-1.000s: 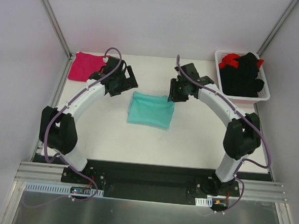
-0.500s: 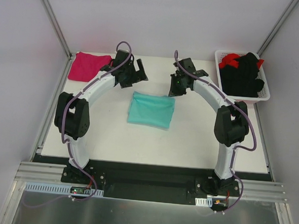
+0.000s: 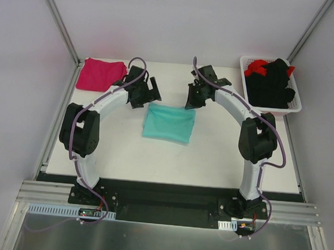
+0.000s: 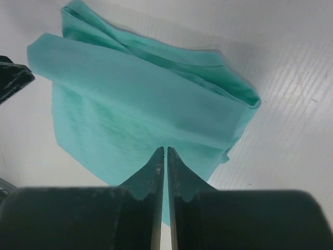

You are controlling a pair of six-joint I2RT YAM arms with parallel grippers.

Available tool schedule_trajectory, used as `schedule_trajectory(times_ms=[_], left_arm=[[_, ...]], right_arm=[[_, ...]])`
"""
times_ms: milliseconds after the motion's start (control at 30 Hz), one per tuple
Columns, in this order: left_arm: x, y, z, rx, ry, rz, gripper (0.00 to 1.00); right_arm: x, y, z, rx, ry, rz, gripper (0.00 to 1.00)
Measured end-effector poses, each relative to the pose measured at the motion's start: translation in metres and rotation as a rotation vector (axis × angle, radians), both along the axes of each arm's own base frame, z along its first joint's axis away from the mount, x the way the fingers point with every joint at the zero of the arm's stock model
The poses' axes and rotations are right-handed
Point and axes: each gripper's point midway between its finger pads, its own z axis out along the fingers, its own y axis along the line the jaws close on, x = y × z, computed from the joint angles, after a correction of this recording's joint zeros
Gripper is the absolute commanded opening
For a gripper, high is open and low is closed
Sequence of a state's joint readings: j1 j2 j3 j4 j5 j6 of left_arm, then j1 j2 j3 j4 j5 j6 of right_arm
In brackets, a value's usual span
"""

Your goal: Fold and stack the t-shirts

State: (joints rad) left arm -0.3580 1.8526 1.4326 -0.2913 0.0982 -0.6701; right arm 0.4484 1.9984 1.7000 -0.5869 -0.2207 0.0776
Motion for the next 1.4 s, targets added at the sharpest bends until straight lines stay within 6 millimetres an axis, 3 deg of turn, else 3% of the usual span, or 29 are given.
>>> schedule_trajectory(times_ms=[67, 167, 333, 467, 833, 1233, 1400], left_arm=[[-0.007, 0.007, -0.007, 0.023, 0.017, 0.015, 0.99], [-0.018, 0.028, -0.009, 0.105, 0.030, 0.069, 0.99], [-0.020, 0.074, 0.019, 0.175, -0.020, 0.193, 0.99], [-0.017, 0.103, 0.038, 0.188, -0.061, 0.271, 0.99], [-0.028, 0.099, 0.034, 0.183, -0.017, 0.245, 0.99], [-0.030, 0.097, 0.033, 0.173, -0.006, 0.234, 0.99], [-0.033, 0.098, 0.031, 0.178, 0.007, 0.232, 0.99]], right_arm=[[-0.005, 0.008, 0.001, 0.013, 0.006, 0.018, 0.01], [-0.012, 0.025, 0.009, 0.049, 0.014, 0.052, 0.01], [-0.006, 0.068, 0.036, 0.147, -0.030, 0.125, 0.01], [-0.003, 0.086, 0.036, 0.188, -0.016, 0.149, 0.01], [-0.006, 0.104, -0.016, 0.232, 0.140, 0.160, 0.01], [-0.012, 0.118, -0.015, 0.286, 0.158, 0.187, 0.01], [0.000, 0.130, -0.024, 0.304, 0.153, 0.194, 0.01]])
